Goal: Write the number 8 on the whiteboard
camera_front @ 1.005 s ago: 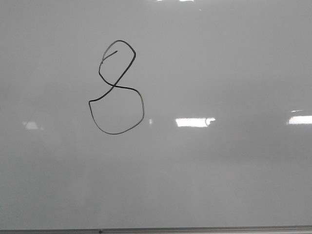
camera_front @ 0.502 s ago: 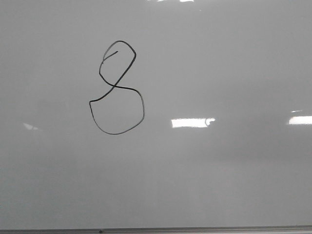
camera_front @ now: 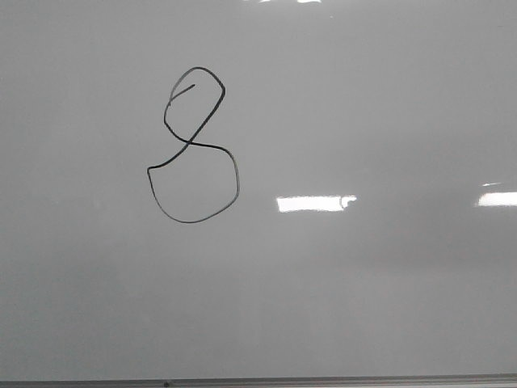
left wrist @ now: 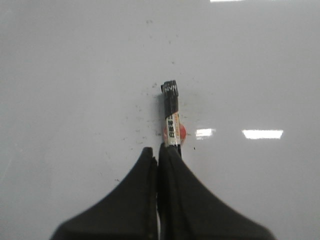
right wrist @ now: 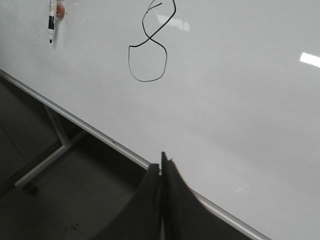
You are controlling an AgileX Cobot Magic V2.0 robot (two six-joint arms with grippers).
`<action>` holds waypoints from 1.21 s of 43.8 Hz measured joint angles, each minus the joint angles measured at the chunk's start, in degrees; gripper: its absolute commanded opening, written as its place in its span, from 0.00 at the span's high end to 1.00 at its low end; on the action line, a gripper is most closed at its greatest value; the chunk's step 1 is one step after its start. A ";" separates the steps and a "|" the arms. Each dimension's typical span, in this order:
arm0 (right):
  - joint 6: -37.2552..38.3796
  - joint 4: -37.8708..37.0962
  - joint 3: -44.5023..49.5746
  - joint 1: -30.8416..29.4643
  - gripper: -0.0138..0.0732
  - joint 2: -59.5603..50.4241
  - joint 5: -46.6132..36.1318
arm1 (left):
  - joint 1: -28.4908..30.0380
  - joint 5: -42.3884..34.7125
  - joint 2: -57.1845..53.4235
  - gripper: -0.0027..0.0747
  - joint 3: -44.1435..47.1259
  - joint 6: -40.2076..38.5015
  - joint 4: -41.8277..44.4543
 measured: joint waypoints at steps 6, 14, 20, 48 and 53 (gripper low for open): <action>0.00 0.00 0.00 0.00 0.91 0.00 0.00 | 0.00 -1.92 0.00 0.99 0.00 0.00 0.00; 0.00 0.00 0.00 0.00 0.91 0.00 0.00 | 0.00 -1.90 0.00 0.99 0.00 0.00 0.00; 0.09 0.00 0.00 0.00 0.91 0.00 0.00 | 0.00 -1.90 0.00 0.99 0.00 0.00 0.00; -1.72 -1.51 0.77 -0.11 0.91 0.00 -4.31 | 0.00 -1.90 0.00 0.99 0.00 0.00 0.00; -2.07 -3.87 4.98 -2.13 0.91 0.00 -15.42 | 0.00 -1.90 0.00 0.99 0.00 0.00 0.00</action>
